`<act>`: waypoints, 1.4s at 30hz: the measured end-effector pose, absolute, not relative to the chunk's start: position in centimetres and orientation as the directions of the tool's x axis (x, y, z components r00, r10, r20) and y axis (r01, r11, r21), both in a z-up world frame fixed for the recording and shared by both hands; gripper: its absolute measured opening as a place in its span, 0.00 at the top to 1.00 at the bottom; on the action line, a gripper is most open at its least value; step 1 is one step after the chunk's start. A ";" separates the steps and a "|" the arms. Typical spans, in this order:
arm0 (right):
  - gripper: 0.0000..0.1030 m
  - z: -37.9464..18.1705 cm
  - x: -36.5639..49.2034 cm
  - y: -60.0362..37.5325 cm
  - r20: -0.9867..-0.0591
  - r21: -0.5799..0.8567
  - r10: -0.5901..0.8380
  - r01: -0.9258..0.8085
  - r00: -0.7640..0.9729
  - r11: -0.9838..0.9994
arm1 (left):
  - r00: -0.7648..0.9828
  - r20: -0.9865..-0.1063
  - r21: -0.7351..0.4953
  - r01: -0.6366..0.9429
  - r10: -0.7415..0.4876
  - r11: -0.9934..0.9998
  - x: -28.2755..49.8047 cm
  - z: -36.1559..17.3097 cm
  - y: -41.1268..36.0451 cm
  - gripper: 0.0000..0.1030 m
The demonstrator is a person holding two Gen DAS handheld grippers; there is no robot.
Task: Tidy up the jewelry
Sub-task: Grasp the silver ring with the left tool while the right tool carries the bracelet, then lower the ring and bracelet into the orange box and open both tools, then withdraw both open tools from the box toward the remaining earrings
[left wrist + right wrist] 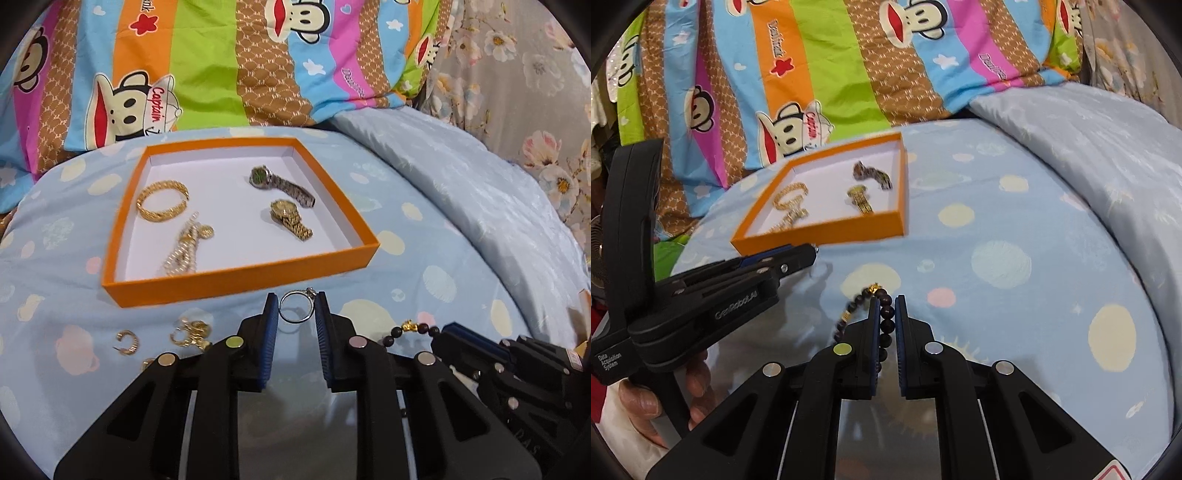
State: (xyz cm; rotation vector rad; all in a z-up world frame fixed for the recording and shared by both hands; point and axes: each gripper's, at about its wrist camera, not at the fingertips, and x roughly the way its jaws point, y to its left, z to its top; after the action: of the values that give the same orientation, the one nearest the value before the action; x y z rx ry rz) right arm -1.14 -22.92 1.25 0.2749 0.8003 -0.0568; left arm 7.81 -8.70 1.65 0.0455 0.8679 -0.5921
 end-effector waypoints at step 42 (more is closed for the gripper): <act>0.73 0.8 18.0 -21.5 -0.669 0.195 0.095 0.052 0.737 0.979 | 0.582 -0.713 -0.203 0.362 -0.391 0.910 28.5 3.9 -6.2 0.41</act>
State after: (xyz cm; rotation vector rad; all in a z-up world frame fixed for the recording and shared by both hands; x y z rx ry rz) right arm 17.98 -21.48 0.81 0.2068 0.7432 0.0238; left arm 28.54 -6.24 3.92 -0.0373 0.8420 -0.4396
